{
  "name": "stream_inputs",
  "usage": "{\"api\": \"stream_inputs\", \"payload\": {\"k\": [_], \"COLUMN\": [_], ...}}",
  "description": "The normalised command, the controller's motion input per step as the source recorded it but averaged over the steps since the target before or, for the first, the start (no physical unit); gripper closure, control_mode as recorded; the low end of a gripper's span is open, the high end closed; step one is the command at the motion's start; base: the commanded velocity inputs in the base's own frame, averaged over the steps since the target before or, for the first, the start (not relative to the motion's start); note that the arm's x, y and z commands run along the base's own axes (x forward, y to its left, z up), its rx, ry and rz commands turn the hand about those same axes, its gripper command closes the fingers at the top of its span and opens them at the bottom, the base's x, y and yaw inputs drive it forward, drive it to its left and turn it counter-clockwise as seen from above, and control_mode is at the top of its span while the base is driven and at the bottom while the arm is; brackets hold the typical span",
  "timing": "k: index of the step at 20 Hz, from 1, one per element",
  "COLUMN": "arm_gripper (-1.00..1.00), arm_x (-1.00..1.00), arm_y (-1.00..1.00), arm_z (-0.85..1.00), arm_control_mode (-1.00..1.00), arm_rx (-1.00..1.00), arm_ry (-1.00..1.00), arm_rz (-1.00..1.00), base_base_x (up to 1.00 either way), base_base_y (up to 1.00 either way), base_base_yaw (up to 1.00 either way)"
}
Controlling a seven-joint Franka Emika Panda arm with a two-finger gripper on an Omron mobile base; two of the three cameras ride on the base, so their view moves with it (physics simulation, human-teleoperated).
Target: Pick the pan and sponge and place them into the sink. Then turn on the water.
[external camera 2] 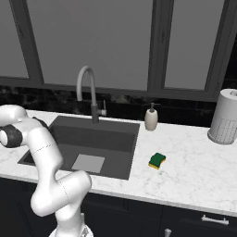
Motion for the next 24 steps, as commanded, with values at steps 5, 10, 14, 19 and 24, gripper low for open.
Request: {"api": "stream_inputs", "payload": {"k": [5,10,14,19,24], "arm_gripper": [1.00,1.00,1.00,1.00,1.00], "arm_x": [-0.04,-0.10,-0.20,-0.18,-0.16], "arm_y": [-0.30,-0.61,-0.51,-0.44,-0.58], "arm_z": [-0.01,0.05,0.05,0.16,0.32], "arm_control_mode": [-1.00,-1.00,-1.00,-1.00,-1.00], "arm_rx": [0.06,0.12,0.05,0.04,0.05], "arm_ry": [0.00,-0.01,-0.10,-0.17,-0.06], "arm_rz": [0.00,-0.11,-0.20,-0.27,-0.28], "base_base_x": [0.00,0.00,0.00,0.00,0.00], "base_base_y": [0.00,0.00,0.00,0.00,0.00], "base_base_yaw": [0.00,0.00,0.00,0.00,0.00]}}
